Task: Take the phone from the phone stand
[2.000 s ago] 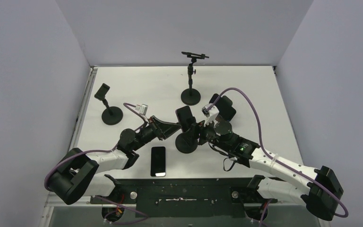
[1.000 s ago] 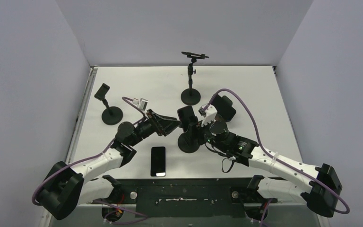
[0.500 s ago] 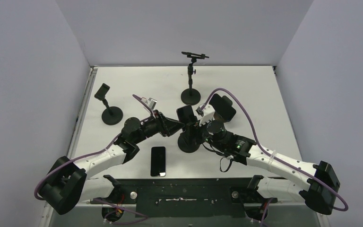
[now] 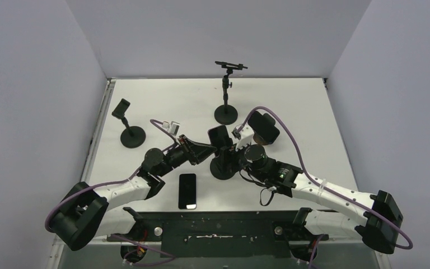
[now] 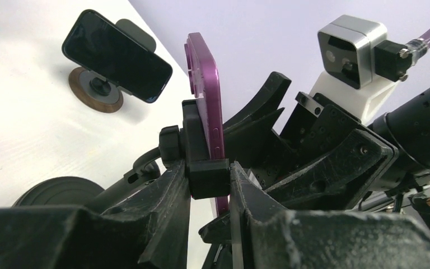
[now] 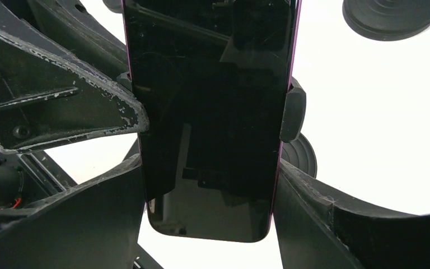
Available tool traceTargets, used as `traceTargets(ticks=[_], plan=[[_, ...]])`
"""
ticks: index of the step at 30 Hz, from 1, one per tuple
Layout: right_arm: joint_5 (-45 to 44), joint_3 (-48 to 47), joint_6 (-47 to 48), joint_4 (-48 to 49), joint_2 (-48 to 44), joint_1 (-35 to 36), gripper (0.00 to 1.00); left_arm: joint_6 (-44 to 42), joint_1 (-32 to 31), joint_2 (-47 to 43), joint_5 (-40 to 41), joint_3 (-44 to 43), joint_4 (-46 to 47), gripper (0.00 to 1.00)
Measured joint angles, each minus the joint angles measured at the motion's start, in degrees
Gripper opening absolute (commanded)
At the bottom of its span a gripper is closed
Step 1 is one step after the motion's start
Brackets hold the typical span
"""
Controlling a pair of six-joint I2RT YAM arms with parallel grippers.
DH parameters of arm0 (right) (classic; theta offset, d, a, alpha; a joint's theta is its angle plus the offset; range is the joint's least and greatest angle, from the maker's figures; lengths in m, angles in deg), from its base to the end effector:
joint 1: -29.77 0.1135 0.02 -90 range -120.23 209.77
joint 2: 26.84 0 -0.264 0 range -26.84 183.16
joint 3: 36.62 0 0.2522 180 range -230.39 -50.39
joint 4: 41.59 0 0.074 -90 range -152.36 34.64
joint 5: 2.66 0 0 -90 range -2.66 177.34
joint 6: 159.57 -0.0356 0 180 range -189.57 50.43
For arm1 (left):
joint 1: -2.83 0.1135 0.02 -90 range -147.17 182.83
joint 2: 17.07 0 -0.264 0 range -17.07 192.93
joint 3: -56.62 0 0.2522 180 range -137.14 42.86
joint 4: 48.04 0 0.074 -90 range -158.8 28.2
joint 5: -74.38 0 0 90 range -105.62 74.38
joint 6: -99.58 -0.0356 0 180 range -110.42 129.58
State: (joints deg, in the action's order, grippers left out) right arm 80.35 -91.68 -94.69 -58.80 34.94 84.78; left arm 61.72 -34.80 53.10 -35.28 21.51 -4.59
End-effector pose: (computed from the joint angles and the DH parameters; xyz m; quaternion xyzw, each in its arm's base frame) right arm 0.1444 0.1987 0.2723 -0.1837 0.8170 0.3111 0.4493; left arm 0.1853 -0.1580 0.2327 0.0469 0.6551 -0.6054 0.4497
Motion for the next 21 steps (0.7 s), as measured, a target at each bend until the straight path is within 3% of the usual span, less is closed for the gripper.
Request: traceTargets(ticks=[8, 21], plan=[[0.42, 3.54, -3.23, 3.78, -2.45, 0.48, 0.0, 6.73, -0.57, 6.95, 2.47, 5.18, 18.38, 0.0], [5.31, 8.98, -6.84, 11.52, -5.38, -1.03, 0.0, 10.93, -0.59, 10.67, 2.56, 7.48, 27.74, 0.0]])
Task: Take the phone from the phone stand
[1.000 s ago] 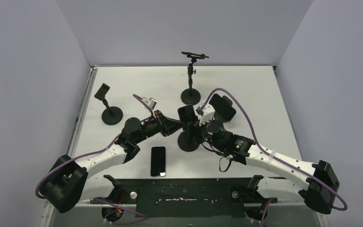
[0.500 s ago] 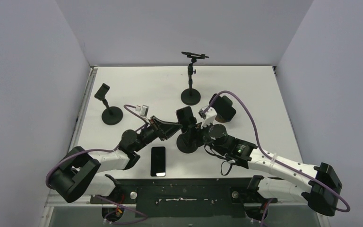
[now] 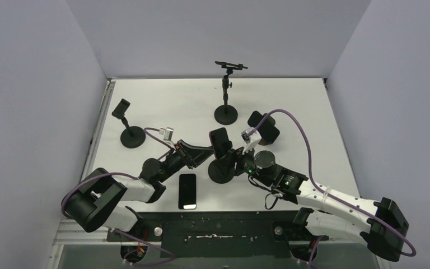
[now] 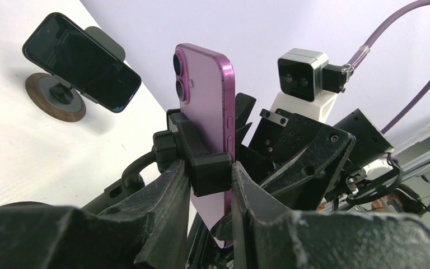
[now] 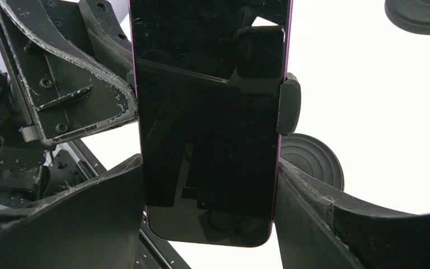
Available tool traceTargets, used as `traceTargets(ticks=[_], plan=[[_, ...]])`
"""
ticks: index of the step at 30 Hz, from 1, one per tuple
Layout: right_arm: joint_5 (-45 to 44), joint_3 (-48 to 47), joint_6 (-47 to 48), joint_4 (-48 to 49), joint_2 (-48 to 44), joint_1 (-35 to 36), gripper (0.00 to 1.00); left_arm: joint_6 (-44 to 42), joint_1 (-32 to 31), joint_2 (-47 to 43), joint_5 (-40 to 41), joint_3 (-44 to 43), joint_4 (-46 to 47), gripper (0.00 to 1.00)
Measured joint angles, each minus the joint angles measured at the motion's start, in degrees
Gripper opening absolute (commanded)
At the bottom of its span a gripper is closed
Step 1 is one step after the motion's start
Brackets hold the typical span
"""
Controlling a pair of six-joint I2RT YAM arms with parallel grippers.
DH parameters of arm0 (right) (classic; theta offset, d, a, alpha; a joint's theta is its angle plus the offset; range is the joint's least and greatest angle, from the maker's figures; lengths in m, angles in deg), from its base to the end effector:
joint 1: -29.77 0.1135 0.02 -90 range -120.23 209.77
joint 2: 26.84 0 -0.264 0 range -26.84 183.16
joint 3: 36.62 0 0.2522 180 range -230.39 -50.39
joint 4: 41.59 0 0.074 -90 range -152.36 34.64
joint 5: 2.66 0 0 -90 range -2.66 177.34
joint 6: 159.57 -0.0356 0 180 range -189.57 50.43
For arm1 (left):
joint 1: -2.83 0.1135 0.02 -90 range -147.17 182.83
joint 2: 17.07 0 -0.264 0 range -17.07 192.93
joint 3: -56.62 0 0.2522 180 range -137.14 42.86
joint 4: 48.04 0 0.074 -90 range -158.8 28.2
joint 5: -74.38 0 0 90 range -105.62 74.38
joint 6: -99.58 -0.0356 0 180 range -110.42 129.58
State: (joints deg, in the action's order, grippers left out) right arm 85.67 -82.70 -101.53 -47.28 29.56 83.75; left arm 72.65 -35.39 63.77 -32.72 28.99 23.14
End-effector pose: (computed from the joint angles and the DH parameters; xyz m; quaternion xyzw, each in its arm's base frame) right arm 0.1345 0.1833 0.2580 -0.1439 0.7856 0.4016 0.4482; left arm 0.1756 -0.1516 0.2055 -0.0077 0.5937 -0.6739 0.4396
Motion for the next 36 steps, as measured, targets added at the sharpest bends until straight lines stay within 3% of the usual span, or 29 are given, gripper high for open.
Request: traceTargets(ticks=[17, 28, 31, 36], plan=[[8.13, 3.76, -2.25, 1.9, -4.76, -1.14, 0.0, 0.7, 0.57, 0.15, 0.42, 0.98, 1.64, 0.0], [11.3, 2.4, -2.25, -0.35, -4.79, -1.51, 0.0, -3.58, 0.79, -5.27, 0.11, -2.16, -10.78, 0.0], [13.18, 0.37, -2.16, -2.14, -4.85, -1.49, 0.0, -5.01, 0.79, -6.99, 0.13, -3.13, -14.8, 0.11], [15.45, -3.63, -1.44, -5.14, -6.45, -1.38, 0.0, -6.36, 0.81, -8.59, -0.07, -3.89, -18.43, 0.39]])
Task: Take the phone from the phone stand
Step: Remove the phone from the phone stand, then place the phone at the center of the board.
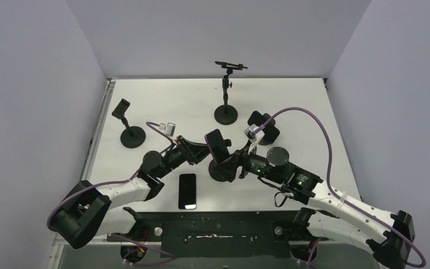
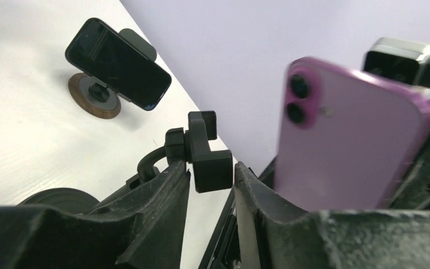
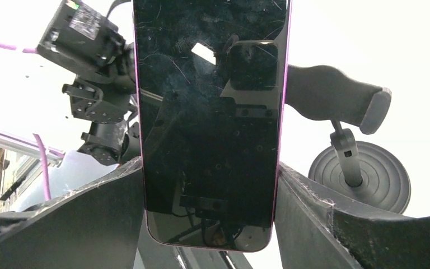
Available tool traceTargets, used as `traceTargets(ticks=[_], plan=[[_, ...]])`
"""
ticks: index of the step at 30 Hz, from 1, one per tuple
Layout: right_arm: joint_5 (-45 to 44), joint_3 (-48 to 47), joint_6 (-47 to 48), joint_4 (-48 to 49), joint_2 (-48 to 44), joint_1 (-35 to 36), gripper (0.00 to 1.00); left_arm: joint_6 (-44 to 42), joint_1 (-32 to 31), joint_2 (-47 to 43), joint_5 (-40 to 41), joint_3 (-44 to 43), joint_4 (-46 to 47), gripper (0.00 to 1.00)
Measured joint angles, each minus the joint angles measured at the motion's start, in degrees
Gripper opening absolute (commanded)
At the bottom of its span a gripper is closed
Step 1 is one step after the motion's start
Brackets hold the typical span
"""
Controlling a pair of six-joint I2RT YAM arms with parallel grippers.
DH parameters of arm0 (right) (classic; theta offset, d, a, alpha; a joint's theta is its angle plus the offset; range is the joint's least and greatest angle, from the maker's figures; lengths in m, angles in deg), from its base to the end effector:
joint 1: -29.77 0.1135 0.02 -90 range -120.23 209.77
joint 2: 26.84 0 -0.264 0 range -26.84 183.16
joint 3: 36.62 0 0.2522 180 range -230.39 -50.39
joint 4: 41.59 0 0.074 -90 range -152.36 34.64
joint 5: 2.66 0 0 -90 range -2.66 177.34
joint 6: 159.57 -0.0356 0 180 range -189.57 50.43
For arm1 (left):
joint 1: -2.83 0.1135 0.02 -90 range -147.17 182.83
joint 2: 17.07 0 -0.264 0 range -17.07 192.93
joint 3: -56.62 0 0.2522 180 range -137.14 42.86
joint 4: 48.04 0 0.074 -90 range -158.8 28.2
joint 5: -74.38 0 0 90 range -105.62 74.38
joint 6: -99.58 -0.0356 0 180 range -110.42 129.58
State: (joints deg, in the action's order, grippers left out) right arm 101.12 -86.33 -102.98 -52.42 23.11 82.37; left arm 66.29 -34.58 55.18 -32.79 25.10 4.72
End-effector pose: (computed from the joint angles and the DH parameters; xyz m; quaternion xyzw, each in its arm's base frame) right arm 0.1201 0.1711 0.2937 -0.2029 0.7430 0.4981 0.3983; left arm 0.1813 -0.1519 0.2229 0.0101 0.6327 -0.6266 0.4548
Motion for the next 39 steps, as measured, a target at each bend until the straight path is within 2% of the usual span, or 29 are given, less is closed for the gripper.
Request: traceTargets(ticks=[5, 7, 8, 10, 17, 20, 27, 35, 39], plan=[[-0.04, -4.09, 2.62, -5.99, -2.75, 0.04, 0.0, -0.9, 0.09, -2.45, 0.28, -0.2, -6.01, 0.65], [-1.2, -5.97, 4.13, -9.4, -3.63, 0.31, 0.0, -1.18, 0.17, -5.03, 0.7, -0.42, -10.01, 0.78], [-2.03, -6.88, 4.87, -11.1, -3.91, 0.37, 0.0, -1.53, 0.24, -6.47, 0.94, -0.63, -11.93, 0.83], [-3.72, -8.24, 6.21, -13.62, -4.22, 0.39, 0.0, -2.1, 0.42, -10.51, 1.95, -1.68, -16.81, 0.85], [-9.29, -9.35, 9.73, -19.1, -4.07, 0.92, 0.0, -3.39, 0.66, -25.77, 6.95, -6.64, -31.89, 0.85], [-10.4, -9.81, 10.38, -19.41, -2.97, 1.25, 0.0, -3.39, 0.66, -28.41, 8.37, -10.51, -36.89, 0.85], [-11.26, -11.15, 10.95, -18.03, 0.61, 2.14, 0.0, -3.26, 0.52, -24.72, 7.8, -19.82, -46.45, 0.75], [-11.91, -14.29, 11.17, -15.69, 3.85, 3.85, 0.0, -1.36, -0.46, -21.55, 5.38, -20.65, -49.7, 0.66], [-13.33, -15.58, 11.3, -14.88, 5.38, 4.83, 0.0, -1.14, -1.25, -21.31, 4.9, -21.2, -50.03, 0.57]])
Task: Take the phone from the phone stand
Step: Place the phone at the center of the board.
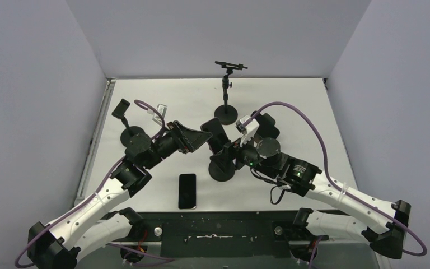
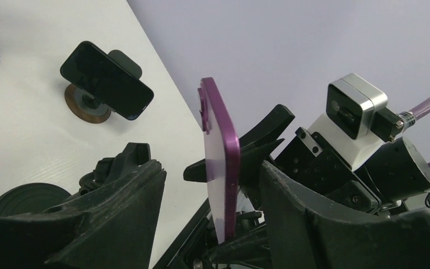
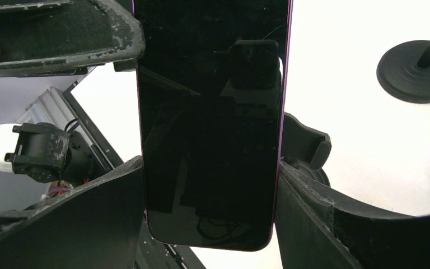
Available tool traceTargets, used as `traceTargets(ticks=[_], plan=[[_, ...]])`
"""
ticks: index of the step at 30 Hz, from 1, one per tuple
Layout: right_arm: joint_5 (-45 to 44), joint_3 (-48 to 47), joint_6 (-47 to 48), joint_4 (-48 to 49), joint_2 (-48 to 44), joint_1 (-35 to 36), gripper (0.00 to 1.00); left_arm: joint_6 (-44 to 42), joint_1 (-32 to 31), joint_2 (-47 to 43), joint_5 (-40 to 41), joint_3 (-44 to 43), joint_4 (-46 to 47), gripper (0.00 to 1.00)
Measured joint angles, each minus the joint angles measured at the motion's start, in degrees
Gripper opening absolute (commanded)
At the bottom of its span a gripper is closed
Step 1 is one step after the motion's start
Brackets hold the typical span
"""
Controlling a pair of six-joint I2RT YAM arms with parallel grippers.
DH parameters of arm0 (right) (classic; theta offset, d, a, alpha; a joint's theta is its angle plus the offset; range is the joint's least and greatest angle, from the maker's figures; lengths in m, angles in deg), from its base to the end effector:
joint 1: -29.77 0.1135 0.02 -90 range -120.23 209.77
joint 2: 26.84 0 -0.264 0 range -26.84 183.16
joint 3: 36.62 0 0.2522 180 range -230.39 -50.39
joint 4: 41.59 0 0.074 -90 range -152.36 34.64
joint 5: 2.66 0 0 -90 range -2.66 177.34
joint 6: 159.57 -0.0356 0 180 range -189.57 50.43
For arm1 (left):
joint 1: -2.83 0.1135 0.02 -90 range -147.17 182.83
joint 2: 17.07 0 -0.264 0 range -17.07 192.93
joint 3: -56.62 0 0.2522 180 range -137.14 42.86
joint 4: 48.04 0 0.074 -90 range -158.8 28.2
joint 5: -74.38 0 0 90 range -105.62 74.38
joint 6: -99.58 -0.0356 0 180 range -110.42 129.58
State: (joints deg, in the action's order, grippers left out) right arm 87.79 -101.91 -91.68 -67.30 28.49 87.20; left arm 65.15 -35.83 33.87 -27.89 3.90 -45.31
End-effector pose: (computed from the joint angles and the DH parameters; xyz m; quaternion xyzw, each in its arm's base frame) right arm 0.1202 0.1887 0.3445 -0.2441 0.7590 0.3885 0.4619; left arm 0.1625 -0.1397 0.3349 -0.0216 0.6791 -0.5844 0.4438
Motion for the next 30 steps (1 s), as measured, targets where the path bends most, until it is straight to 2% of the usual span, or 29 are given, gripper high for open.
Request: traceTargets(ticks=[8, 16, 22, 23, 26, 27, 29, 30], plan=[[-4.04, -0.68, 0.04, 1.36, 2.43, 2.05, 0.0, 0.35, -1.09, 0.15, -0.07, -0.63, 0.44, 0.38], [-7.91, -1.16, 0.07, 1.62, 3.56, 4.09, 0.0, -0.15, -1.88, 1.27, 0.04, -0.63, 0.44, 0.23], [-10.64, -1.95, 0.68, 1.53, 3.82, 5.68, 0.02, -0.87, -2.19, 1.44, 0.5, -0.63, 0.37, 0.0], [-11.23, -1.99, 1.07, 1.49, 4.04, 5.84, 0.1, -1.01, -2.21, 1.49, 0.79, -0.63, 0.22, 0.0], [-12.68, -2.4, 1.77, 0.96, 4.9, 6.36, 0.49, -1.2, -2.29, 1.68, 1.51, -0.63, -0.37, 0.0], [-12.94, -2.67, 1.84, 0.68, 5.11, 6.45, 0.58, -1.25, -2.29, 1.68, 1.64, -0.63, -0.48, 0.0], [-13.35, -3.13, 1.9, 0.24, 5.22, 6.75, 0.71, -1.36, -2.29, 1.57, 1.86, -0.63, -0.46, 0.0], [-13.57, -3.43, 1.92, -0.26, 5.25, 6.93, 0.74, -1.36, -2.32, 1.38, 1.95, -0.63, -0.5, 0.0]])
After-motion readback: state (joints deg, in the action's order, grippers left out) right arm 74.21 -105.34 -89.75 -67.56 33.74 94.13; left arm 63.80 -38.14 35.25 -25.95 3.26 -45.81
